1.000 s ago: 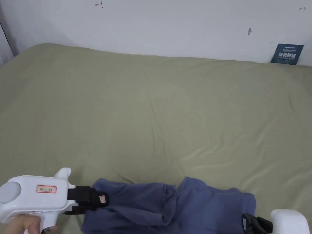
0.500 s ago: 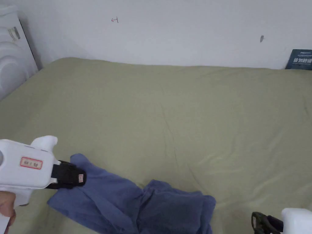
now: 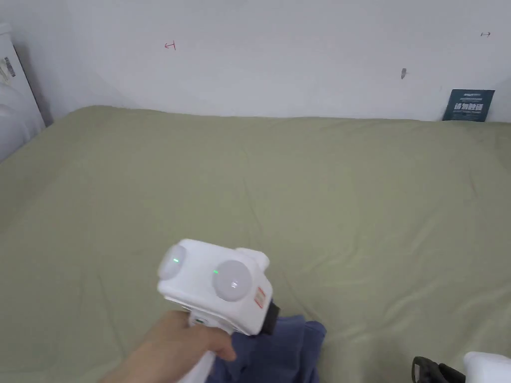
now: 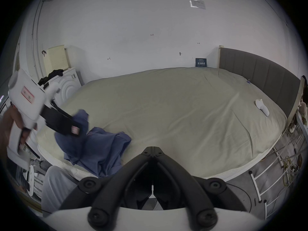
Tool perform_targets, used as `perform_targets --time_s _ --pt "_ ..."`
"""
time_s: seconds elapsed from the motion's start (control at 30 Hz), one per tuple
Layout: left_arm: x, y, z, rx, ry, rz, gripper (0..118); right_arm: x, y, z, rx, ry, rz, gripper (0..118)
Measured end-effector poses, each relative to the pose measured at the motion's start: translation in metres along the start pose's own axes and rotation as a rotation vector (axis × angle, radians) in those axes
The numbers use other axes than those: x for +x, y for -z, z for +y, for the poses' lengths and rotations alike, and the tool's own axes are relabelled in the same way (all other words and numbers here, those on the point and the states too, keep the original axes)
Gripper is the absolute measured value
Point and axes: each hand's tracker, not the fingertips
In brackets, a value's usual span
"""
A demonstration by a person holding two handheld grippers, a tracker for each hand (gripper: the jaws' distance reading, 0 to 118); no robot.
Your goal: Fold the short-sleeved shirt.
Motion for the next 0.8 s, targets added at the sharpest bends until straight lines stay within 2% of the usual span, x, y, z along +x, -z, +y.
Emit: perform_targets --time_s 0.03,0.07,0.13,0.23,0.3,0.33,0.37,0.4,0.43,0.53,0.63,0.73,0.8 --pt "0.017 0.014 -0.001 -0.009 0.011 -0.025 104 0.002 -0.001 0.000 -0.001 0.005 -0.005 2" --pt "0.020 0.025 0.001 -0.041 0.016 -0.085 118 0.004 -0.002 0.000 -0.004 0.010 -0.010 2" --pt "0.013 0.033 0.000 0.004 -0.058 -0.226 118 0.007 -0.003 -0.002 -0.005 0.018 -0.019 2" --pt "-0.004 0.022 0.000 0.000 -0.162 -0.261 118 0.012 -0.005 -0.003 -0.011 0.029 -0.028 2" --pt "-0.027 0.002 -0.007 0.079 -0.213 -0.308 117 0.014 -0.002 -0.005 -0.018 0.035 -0.029 2" --pt "-0.043 -0.006 -0.014 0.121 -0.237 -0.337 105 0.014 0.000 -0.005 -0.024 0.037 -0.030 2" --pt "-0.058 -0.011 -0.021 0.163 -0.271 -0.362 86 0.013 0.002 -0.006 -0.028 0.037 -0.030 2" --pt "-0.071 -0.012 -0.026 0.171 -0.284 -0.385 53 0.013 0.005 -0.007 -0.031 0.037 -0.028 2" --pt "-0.081 -0.011 -0.025 0.148 -0.273 -0.386 0 0.011 0.008 -0.007 -0.038 0.037 -0.024 2" --pt "-0.102 0.013 -0.030 0.124 -0.299 -0.373 0 0.007 0.011 -0.007 -0.050 0.044 -0.011 2" --pt "-0.091 0.058 -0.029 0.061 -0.371 -0.514 0 0.002 0.011 -0.008 -0.055 0.045 -0.003 2" --pt "-0.055 0.104 -0.040 -0.035 -0.359 -0.645 0 -0.001 0.010 -0.008 -0.067 0.025 -0.005 2" --pt "-0.039 0.128 -0.046 -0.105 -0.327 -0.592 0 -0.002 0.011 -0.008 -0.075 0.016 -0.007 2"
